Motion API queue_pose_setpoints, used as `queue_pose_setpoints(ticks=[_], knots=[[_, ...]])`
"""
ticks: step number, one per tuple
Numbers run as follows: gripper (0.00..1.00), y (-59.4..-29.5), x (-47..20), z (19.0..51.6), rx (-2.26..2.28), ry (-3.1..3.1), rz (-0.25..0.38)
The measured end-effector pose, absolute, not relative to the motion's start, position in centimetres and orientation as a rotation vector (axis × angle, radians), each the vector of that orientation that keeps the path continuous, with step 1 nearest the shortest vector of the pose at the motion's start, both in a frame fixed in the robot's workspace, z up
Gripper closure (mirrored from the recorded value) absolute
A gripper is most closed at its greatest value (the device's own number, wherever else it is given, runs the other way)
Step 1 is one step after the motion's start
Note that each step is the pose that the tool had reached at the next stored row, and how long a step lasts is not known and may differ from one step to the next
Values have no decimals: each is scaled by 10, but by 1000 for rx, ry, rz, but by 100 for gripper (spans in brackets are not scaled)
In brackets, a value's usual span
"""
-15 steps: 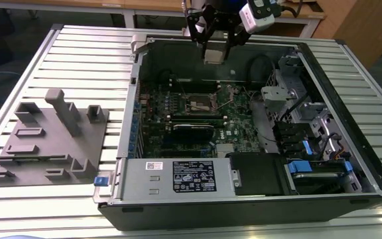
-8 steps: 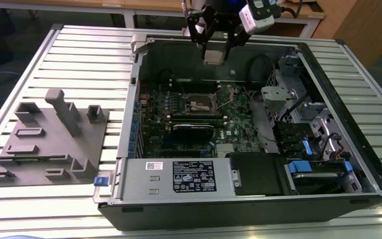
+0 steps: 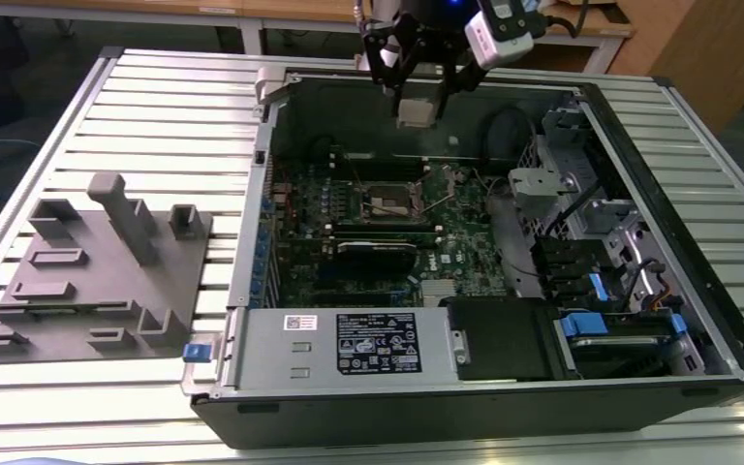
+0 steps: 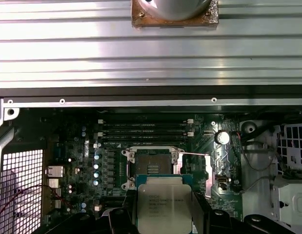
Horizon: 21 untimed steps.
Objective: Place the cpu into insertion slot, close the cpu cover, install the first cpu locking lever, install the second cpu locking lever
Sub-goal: 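Place the cpu into insertion slot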
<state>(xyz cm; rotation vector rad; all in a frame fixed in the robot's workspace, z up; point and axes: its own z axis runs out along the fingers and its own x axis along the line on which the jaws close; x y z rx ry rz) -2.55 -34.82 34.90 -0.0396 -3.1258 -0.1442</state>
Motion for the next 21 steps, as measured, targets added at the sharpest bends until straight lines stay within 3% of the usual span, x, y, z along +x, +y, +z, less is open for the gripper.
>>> queue_pose_setpoints(ticks=[21], knots=[[46, -348, -26, 342, -40, -3126, -144]])
